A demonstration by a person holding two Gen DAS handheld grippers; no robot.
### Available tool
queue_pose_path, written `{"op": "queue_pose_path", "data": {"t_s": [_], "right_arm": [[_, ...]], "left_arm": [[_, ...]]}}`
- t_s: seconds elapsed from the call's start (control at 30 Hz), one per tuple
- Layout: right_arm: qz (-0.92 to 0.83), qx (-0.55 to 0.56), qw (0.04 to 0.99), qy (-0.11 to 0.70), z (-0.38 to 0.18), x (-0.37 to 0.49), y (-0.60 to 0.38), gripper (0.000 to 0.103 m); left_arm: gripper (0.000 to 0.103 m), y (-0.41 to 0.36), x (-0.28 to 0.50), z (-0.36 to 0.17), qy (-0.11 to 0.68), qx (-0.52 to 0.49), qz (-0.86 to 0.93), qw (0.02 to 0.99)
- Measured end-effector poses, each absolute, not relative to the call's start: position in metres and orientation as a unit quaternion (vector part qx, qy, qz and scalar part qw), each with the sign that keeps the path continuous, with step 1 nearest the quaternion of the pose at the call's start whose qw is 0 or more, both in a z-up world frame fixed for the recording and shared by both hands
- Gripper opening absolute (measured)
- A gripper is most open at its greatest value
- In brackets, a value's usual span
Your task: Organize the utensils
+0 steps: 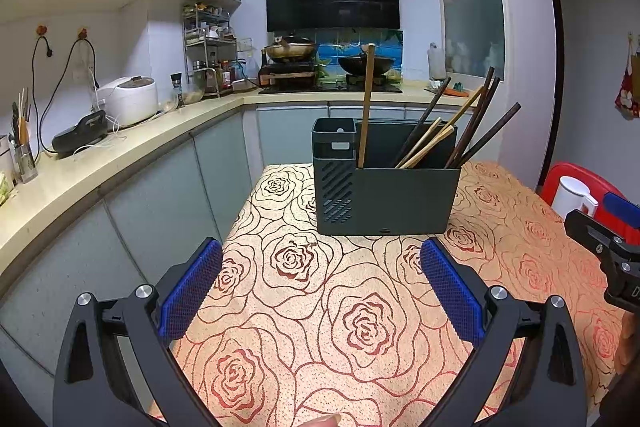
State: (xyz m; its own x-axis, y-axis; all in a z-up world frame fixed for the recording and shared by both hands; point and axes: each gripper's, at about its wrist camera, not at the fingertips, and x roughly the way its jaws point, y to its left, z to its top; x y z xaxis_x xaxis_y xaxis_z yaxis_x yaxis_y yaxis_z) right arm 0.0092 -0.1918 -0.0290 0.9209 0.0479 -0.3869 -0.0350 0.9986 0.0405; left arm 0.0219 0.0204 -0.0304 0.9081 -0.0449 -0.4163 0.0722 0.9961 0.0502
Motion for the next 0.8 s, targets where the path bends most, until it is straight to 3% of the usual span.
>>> {"op": "queue_pose_path", "data": {"t_s": [0.8], "right_arm": [[0.021, 0.014, 0.98, 0.199, -0.0331, 0.0085, -0.1885, 0.096]], "left_arm": [[0.096, 0.0193, 0.0208, -0.0298, 0.213, 0.033, -0.033, 0.976]]}}
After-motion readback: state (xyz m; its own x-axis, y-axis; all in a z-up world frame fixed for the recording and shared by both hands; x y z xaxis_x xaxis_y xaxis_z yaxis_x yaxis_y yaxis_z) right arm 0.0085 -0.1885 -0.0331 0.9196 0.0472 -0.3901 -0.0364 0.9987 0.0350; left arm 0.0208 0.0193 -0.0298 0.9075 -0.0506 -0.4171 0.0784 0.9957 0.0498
